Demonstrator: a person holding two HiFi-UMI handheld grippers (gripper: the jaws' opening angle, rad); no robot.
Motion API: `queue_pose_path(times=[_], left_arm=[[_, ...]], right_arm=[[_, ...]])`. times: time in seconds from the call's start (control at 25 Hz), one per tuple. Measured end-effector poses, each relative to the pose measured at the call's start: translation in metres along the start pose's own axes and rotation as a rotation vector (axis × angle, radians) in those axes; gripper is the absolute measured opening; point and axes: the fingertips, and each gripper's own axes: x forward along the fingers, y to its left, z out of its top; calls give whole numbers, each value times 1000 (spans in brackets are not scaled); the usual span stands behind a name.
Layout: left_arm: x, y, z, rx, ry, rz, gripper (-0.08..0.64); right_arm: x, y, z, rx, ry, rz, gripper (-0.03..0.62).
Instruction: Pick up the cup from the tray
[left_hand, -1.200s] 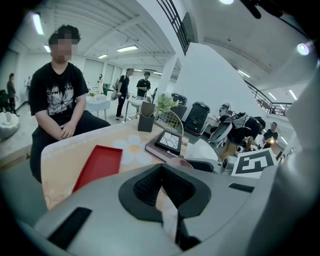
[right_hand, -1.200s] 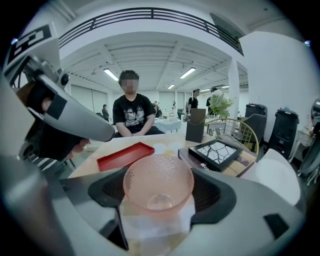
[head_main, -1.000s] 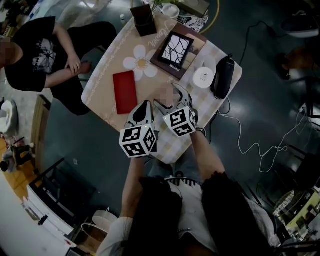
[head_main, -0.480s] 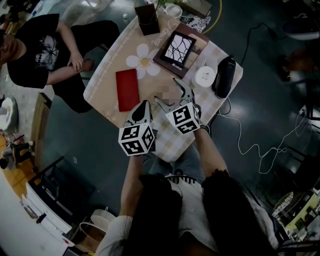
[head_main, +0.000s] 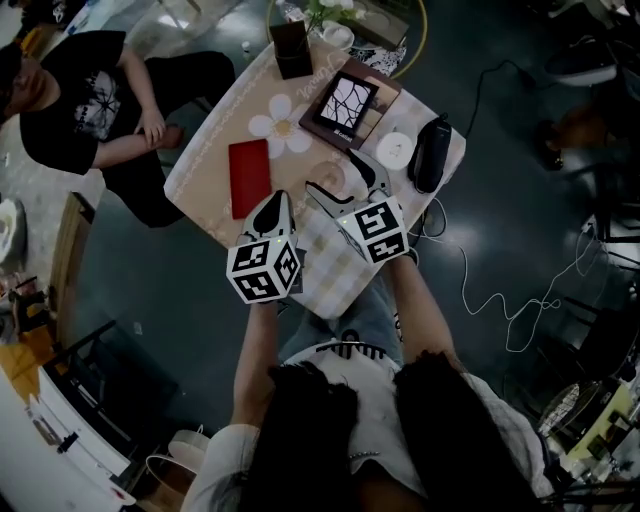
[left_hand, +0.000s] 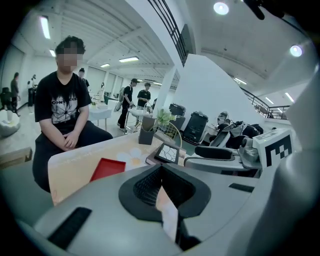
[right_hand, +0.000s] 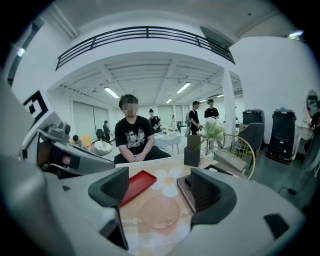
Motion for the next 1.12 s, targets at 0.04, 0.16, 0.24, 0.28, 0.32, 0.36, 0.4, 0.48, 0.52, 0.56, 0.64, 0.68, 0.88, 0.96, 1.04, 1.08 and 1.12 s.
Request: queue_pose_path(times=[0.04,0.16,0.24,0.28,0.32,0.36,0.4,0.48,0.52,0.56,0.64,0.68,0.88,0.96,1.04,1.08,1.12], left_arm=[[-3,-2,4,4,-13,-4,6],[-13,-9,14,11,-51,-19,6],[-19,-15,14,10,-65,-29,6],[-22,-18,14,11,-71,-33,6],[-25,-20,14,12,-77,-37,6],[-29,-22,14,14,-82,-40,6],[-33,-23,14,15,-87,-42,6],[-40,-26,14,20,-94,-48,6],[-43,-28,14,23,-97,-52,6],[-46,-29,14,27,-100,-54,6],[-54,-30,12,30,-105,-54,6],[-57,-31,11,29,-108,-52,6],[-70,-34,10,48,-124,-55,6],[-76,-35,10,68,-130,-52,6],[-80,-37,10,104,-136,-44,6],[-81,-40,10,116,-138,-48,6],[-81,-43,9,119,-139,-57,6]], right_arm=[[-5,1,4,17,-8,7,391],[-20,8,8,19,-9,20,390],[-32,15,7,6,1,23,390],[-38,18,7,4,3,21,388],[-43,21,7,6,1,14,377],[-49,24,7,7,-4,0,324],[-54,26,7,8,-11,-17,239],[-62,31,7,6,-15,-43,152],[-66,33,7,7,-15,-52,119],[-70,34,8,13,-19,-63,88],[-77,37,10,45,-38,-85,35],[-79,38,11,56,-44,-92,16],[-88,48,8,2,-13,-126,8],[-91,52,7,0,-8,-135,8],[-92,55,6,-2,-2,-147,8],[-93,56,5,-1,2,-152,7],[-94,58,4,0,7,-155,6]])
